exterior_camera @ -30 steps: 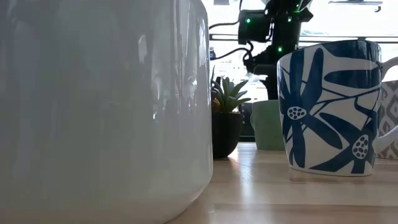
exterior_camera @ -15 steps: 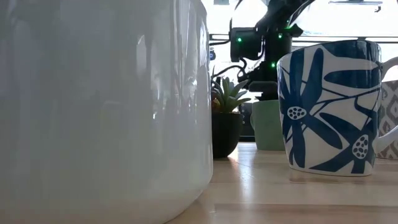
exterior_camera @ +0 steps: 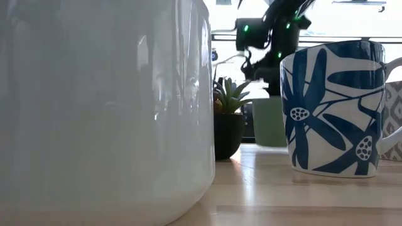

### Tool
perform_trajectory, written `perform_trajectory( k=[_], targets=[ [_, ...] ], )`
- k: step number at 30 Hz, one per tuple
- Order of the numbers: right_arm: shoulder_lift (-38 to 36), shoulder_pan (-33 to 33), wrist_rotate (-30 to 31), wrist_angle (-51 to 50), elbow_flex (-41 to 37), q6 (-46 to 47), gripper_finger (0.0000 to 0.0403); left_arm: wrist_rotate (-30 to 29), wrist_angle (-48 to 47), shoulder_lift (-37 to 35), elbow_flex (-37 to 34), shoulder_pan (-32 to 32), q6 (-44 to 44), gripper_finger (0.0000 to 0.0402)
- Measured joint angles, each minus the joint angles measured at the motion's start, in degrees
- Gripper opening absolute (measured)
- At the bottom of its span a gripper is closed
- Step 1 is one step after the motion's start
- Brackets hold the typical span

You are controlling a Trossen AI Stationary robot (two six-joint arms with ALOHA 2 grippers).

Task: Place coffee mugs
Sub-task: Move the light green mug on the center table

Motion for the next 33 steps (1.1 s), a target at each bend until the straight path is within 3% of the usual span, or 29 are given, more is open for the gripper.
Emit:
perform_trajectory(
  k=[9, 16, 19, 24, 33],
  targets=[
    [-15.5, 0.6, -0.7, 4.4, 0.0, 4.5, 0.0002, -0.2, 0.0, 0.0, 0.0, 0.0, 0.7, 0.012],
    [-21.6, -0.2, 0.7, 20.3, 0.0, 4.2, 0.0001, -0.2, 0.0, 0.0, 0.0, 0.0, 0.7, 0.012],
    [-21.6, -1.7, 0.5, 27.2, 0.9, 2.4, 0.0001, -0.2, 0.0, 0.0, 0.0, 0.0, 0.7, 0.012],
    [-18.1, -5.1, 1.2, 30.0, 7.3, -1.9, 0.0001, -0.2, 0.0, 0.0, 0.0, 0.0, 0.7, 0.012],
    [-3.9, -9.7, 1.8, 30.3, 29.2, -12.6, 0.0, -2.1, 0.0, 0.0, 0.0, 0.0, 0.7, 0.012]
  ],
)
